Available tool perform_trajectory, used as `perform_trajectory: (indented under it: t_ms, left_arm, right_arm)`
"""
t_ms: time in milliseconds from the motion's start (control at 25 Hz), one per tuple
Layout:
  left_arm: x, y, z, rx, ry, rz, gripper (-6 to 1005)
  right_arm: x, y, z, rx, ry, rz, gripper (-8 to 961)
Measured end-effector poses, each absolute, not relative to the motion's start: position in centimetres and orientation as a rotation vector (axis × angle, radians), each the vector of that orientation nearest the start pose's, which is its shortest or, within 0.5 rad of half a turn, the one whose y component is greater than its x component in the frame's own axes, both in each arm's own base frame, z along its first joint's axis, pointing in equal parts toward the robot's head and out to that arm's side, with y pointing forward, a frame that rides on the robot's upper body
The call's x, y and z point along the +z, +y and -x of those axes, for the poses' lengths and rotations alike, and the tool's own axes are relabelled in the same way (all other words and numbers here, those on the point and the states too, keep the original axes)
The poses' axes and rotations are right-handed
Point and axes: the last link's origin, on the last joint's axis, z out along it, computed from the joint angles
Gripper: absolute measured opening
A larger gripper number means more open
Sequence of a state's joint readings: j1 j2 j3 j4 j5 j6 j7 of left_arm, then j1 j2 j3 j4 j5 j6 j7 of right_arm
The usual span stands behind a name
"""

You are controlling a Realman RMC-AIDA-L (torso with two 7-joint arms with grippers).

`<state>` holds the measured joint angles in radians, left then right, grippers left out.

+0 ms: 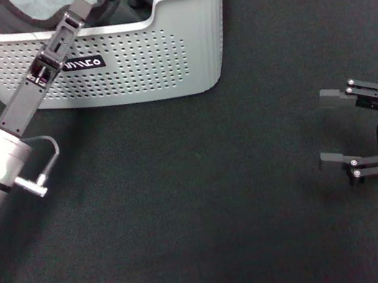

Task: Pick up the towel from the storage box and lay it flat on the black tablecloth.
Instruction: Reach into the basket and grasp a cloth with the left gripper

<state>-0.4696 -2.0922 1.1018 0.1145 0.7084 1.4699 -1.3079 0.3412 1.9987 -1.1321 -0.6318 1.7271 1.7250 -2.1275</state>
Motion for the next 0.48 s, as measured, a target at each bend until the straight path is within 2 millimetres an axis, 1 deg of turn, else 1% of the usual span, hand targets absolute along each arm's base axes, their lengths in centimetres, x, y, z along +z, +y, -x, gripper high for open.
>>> perform_trajectory:
  t_ms: [480]
  left_arm:
    - [0.2, 32.6, 28.4, -1.634, -1.193, 1.64, 879]
  right_arm:
    - [1.0, 27.4, -25.2, 1.097, 0.132, 2.709, 790]
